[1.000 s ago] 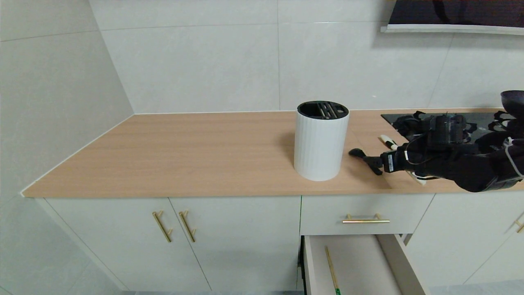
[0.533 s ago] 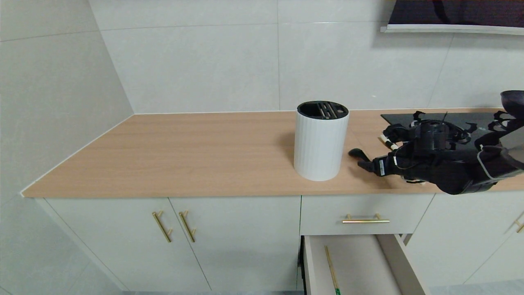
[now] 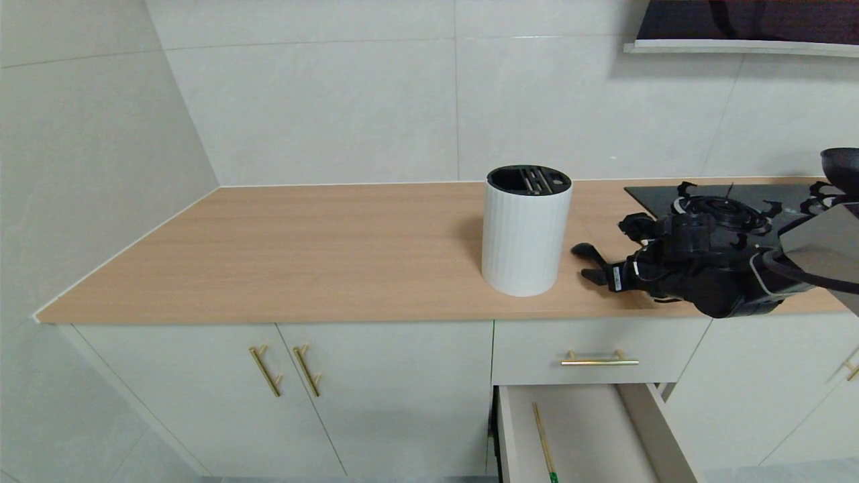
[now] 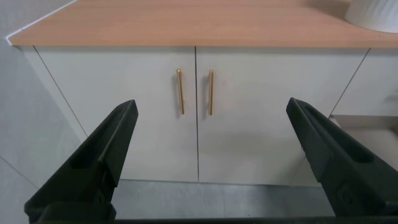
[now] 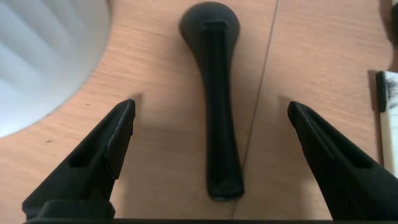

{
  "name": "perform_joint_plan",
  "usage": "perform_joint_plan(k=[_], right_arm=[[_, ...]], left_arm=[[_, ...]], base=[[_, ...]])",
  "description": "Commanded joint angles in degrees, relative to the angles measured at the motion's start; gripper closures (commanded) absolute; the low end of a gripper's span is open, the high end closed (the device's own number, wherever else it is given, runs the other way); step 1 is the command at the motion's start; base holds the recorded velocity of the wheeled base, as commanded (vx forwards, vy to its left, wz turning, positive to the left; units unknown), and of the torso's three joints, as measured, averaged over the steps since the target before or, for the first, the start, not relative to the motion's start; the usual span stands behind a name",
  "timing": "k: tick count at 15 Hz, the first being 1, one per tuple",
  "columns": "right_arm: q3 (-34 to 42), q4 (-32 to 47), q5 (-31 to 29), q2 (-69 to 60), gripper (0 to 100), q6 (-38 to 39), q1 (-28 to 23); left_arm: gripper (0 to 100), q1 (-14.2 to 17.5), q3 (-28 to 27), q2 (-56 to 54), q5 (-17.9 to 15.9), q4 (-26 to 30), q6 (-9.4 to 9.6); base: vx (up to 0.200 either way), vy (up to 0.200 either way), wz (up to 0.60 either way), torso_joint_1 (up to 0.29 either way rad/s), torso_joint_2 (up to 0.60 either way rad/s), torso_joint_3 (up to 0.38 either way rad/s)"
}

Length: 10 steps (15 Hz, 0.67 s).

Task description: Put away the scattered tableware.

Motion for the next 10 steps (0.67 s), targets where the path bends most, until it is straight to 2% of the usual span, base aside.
perform_joint_plan(k=[1,4,5,10], right_arm=[[-0.6,0.0,0.0,0.8,0,0.0,-0.1],[-1.1,0.0,-0.1,1.4,0,0.3,-0.4],[-1.1,0.0,-0.1,1.6,100,0.3,-0.5],[-1.4,0.1,-0.1,1.9,100,0.7,-0.5]], left_arm=[[0,0.0,0.0,0.0,0.0,0.0,-0.04],[0,0.0,0.0,0.0,0.0,0.0,-0.04],[0,0.0,0.0,0.0,0.0,0.0,-0.04],[0,0.0,0.0,0.0,0.0,0.0,-0.04]], base=[[0.0,0.0,0.0,0.0,0.0,0.0],[0.0,0.0,0.0,0.0,0.0,0.0],[0.0,0.0,0.0,0.0,0.0,0.0],[0.0,0.0,0.0,0.0,0.0,0.0]])
